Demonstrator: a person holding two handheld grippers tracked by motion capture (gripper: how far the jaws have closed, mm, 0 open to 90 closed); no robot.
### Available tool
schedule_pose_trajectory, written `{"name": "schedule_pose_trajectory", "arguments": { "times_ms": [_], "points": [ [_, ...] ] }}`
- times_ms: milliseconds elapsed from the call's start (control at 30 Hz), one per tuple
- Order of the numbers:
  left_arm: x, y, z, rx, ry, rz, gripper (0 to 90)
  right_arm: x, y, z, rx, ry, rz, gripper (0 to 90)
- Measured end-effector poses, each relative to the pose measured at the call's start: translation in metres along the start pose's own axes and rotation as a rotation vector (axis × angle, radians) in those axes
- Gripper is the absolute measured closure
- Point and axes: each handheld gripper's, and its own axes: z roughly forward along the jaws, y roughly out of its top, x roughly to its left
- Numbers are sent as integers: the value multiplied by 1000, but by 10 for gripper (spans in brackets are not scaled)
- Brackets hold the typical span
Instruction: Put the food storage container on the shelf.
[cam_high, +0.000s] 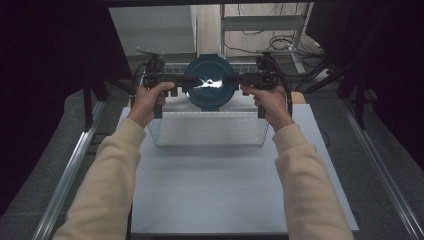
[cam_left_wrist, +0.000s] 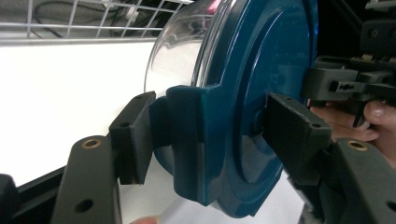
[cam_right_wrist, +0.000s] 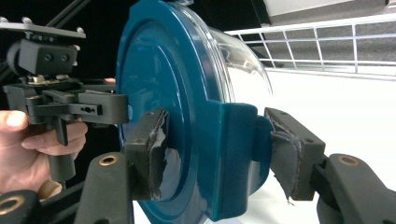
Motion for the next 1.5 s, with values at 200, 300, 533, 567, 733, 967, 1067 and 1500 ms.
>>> {"name": "schedule_pose_trajectory", "arguments": {
  "times_ms": [200, 300, 533, 567, 733, 967, 1067, 1500],
  "points": [
    [6, 6, 5, -5, -2, -39, 352, -7, 4, 6, -15, 0, 50, 413],
    [10, 9, 9, -13, -10, -62, 350, -12, 6, 8, -9, 1, 89, 409],
    [17, 11, 21, -17, -20, -131, 325, -26, 6, 13, -3, 12, 190, 381],
    [18, 11, 23, -20, -25, -145, 321, -28, 6, 14, -1, 14, 204, 373],
    [23, 11, 31, -26, -29, -197, 314, -41, 5, 17, 6, 26, 283, 358],
    [25, 9, 34, -38, -29, -217, 306, -45, 2, 20, -4, 24, 341, 345],
    [24, 8, 34, -39, -26, -213, 302, -44, 1, 20, -8, 16, 344, 340],
    [-4, 1, 5, -115, 147, -7, 215, -3, -4, -3, -49, -172, 93, 141]
  ]
}}
